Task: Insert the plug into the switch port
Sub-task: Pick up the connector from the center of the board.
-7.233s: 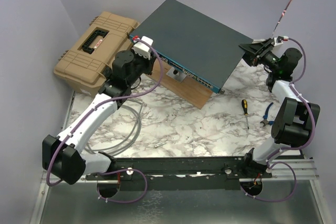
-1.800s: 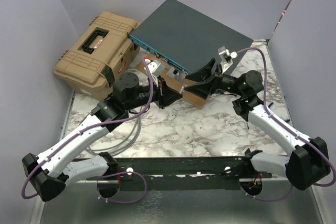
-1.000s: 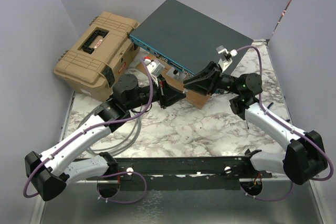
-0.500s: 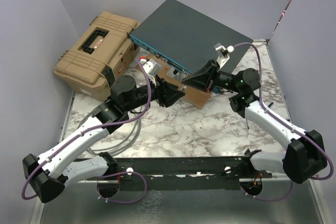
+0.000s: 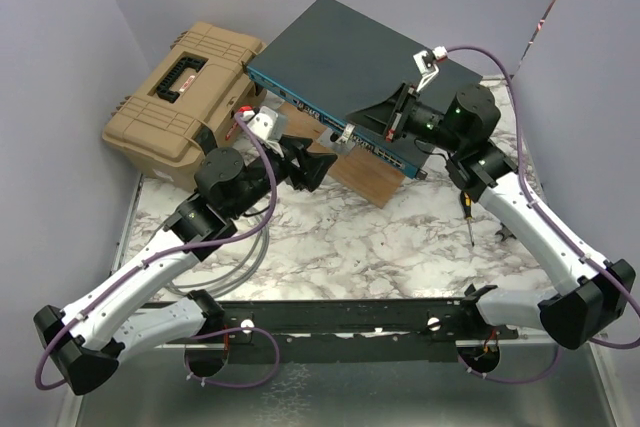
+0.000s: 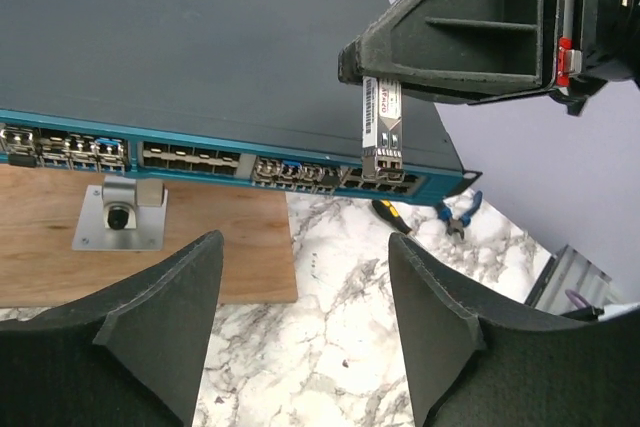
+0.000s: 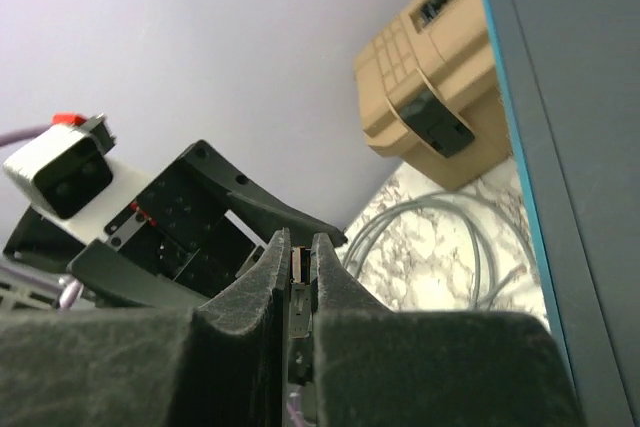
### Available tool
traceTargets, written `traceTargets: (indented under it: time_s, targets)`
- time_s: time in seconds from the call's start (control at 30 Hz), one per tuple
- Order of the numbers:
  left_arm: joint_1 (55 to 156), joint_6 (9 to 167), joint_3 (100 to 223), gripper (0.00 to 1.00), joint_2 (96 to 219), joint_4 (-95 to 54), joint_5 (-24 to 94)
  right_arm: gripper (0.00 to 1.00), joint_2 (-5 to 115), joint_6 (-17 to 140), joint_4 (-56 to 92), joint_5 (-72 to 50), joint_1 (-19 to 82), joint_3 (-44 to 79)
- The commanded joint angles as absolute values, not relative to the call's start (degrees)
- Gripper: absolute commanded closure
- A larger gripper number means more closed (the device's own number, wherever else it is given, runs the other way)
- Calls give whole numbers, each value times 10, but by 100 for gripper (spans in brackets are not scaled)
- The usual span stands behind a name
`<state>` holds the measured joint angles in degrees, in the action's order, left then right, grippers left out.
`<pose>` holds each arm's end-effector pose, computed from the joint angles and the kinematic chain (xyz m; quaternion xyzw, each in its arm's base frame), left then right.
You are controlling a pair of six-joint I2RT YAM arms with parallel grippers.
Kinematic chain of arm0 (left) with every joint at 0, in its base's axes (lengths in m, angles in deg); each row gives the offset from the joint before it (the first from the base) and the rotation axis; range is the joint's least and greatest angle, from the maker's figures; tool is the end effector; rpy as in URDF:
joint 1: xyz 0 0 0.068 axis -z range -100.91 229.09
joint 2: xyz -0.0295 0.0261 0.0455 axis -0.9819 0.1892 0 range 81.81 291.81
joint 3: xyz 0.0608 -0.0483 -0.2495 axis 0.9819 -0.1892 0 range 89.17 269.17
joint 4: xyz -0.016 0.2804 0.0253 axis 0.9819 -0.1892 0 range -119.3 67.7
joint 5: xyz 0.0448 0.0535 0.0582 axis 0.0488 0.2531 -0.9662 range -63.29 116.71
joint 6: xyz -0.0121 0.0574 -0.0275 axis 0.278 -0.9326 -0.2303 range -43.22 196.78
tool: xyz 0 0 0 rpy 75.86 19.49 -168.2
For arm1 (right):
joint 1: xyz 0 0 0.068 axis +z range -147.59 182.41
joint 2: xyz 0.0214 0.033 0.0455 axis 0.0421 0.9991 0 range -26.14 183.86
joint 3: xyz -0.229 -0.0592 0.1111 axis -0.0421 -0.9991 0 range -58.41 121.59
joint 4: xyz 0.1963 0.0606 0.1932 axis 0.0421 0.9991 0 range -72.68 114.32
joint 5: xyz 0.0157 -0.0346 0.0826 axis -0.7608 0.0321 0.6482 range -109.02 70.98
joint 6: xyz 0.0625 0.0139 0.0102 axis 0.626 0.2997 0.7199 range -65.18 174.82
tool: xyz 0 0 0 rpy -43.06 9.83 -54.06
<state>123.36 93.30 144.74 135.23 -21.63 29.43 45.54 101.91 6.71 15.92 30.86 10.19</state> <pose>0.1834 -0.1822 0.3920 0.1820 0.6651 -0.3804 0.6163 0.2719 0.1803 0.4136 -0.1209 0.6570 0.5958 0.4459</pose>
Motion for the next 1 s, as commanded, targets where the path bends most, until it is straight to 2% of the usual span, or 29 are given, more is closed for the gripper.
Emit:
traceTargets:
  time_s: [0.0,0.17,0.4,0.97]
  targets:
    - [1235,934,1455,32,1364,-179,253,100,478,1074,237,71,319,147]
    - [1236,958,1460,32,1379,-154,246,100,484,1098,314,3,343,175]
    - [1238,987,1474,34,1412,-151,265,100,489,1135,349,-8,348,179]
    - [1241,1017,1519,53,1464,-213,289,100,499,1158,380,-20,352,198]
